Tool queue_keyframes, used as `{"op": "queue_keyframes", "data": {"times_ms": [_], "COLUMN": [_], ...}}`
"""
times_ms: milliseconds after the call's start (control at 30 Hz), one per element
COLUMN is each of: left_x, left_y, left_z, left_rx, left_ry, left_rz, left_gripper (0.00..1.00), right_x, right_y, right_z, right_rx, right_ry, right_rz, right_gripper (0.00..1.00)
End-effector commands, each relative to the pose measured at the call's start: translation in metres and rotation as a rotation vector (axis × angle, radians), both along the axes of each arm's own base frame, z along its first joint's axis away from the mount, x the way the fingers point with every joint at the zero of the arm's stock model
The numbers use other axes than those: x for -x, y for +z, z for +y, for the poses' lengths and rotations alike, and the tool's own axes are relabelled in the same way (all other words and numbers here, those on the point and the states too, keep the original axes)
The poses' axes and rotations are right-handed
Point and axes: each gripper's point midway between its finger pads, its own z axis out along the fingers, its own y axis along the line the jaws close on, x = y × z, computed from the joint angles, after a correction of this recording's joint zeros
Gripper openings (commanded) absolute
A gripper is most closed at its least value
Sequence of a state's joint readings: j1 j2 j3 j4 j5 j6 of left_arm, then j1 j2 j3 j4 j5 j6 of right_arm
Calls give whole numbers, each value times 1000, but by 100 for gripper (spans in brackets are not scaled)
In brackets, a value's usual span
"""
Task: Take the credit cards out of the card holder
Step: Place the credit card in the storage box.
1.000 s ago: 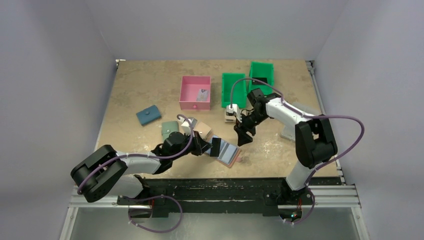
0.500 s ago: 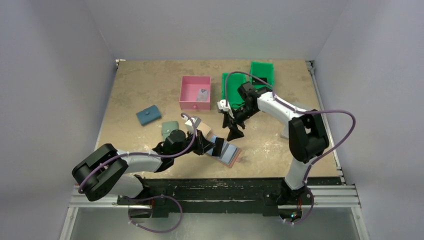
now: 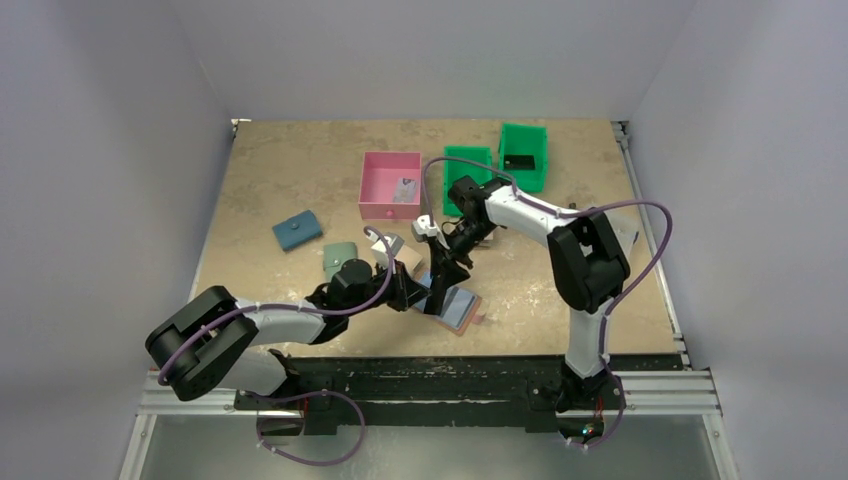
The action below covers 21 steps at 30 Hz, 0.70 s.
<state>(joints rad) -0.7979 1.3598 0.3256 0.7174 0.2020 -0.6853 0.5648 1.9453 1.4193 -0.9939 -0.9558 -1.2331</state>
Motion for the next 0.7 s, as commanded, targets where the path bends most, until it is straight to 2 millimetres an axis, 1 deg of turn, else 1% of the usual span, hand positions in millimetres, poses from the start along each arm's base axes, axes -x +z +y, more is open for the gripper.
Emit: {"op": "queue_keyframes", "data": {"times_ms": [0, 67, 200, 300, 367, 467, 500, 567, 600, 633, 667], "left_x": [-11, -11, -13, -17, -21, -24, -25, -25, -25, -24, -23], "left_y": [25, 28, 33, 37, 38, 48, 53, 59, 62, 69, 71], "left_z": [-6, -6, -2, 4, 10, 23, 28, 40, 46, 52, 57], "left_rx": [36, 36, 38, 27, -2, -28, -28, -26, -19, 0, 10], "left_ry": [-6, -2, 17, 59, 101, 153, 177, 236, 261, 286, 309], "left_rz": [-85, -93, -103, -97, -86, -104, -112, -114, -115, -126, -126], "left_gripper": [0, 0, 0, 0, 10, 22, 29, 49, 60, 69, 78], "right_x": [9, 11, 14, 17, 19, 19, 18, 10, 4, -3, -13], "right_y": [12, 13, 15, 21, 27, 39, 44, 57, 63, 72, 77], "right_z": [1, 0, -2, -2, -4, -6, -7, -11, -15, -19, -26], "right_rx": [-31, -32, -28, -37, -40, -51, -52, -51, -42, -36, -19], "right_ry": [56, 72, 91, 94, 91, 61, 44, -14, -54, -96, -138], "right_rz": [16, 22, 30, 36, 31, 8, -3, -34, -52, -75, -104], "right_gripper": [44, 34, 10, 3, 0, 0, 0, 0, 0, 0, 0]}}
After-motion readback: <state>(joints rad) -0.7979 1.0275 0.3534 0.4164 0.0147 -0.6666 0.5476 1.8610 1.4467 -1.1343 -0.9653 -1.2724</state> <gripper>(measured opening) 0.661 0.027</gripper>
